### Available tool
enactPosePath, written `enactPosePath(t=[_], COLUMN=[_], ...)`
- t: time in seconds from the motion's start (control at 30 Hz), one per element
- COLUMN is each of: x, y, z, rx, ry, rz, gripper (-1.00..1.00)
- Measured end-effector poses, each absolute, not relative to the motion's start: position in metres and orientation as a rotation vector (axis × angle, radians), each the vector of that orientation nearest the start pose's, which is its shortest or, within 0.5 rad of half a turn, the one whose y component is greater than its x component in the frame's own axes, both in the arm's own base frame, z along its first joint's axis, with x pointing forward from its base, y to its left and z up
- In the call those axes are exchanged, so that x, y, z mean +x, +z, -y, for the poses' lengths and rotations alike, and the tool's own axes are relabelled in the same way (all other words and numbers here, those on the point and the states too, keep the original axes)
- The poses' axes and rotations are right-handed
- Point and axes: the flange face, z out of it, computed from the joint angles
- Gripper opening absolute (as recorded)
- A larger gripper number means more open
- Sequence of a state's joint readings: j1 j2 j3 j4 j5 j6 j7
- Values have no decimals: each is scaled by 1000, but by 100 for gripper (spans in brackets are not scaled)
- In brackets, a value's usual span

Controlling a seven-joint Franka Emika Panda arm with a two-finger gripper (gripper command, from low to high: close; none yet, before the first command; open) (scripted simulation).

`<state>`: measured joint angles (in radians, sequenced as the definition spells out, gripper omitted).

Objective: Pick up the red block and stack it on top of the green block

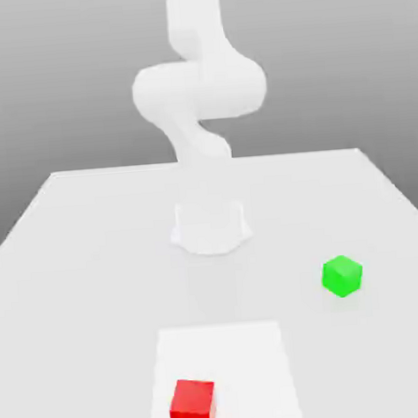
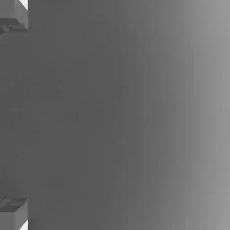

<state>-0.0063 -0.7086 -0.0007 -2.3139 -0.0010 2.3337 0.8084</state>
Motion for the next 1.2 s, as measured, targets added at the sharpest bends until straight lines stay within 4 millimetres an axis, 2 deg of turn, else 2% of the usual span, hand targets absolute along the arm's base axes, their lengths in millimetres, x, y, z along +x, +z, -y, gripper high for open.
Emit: enactPosePath(t=[0.2, 0.33, 0.43, 0.63, 0.8, 0.87, 0.97, 1.0, 1.17, 1.2], x=[448, 478, 493, 502, 489, 485, 484, 483, 483, 483], y=[575, 503, 447, 332, 237, 205, 164, 152, 152, 146], z=[11, 18, 22, 33, 38, 39, 39, 39, 39, 39], rx=[-2580, -2636, -2674, -2734, -2773, -2779, -2781, -2781, -2781, -2781], ry=[-741, -599, -489, -260, -61, -15, -2, -1, -1, -1], rz=[-1170, -1233, -1280, -1373, -1441, -1455, -1460, -1460, -1460, -1460], gripper=[0, 0, 0, 0, 0, 0, 0, -100, -100, -100])
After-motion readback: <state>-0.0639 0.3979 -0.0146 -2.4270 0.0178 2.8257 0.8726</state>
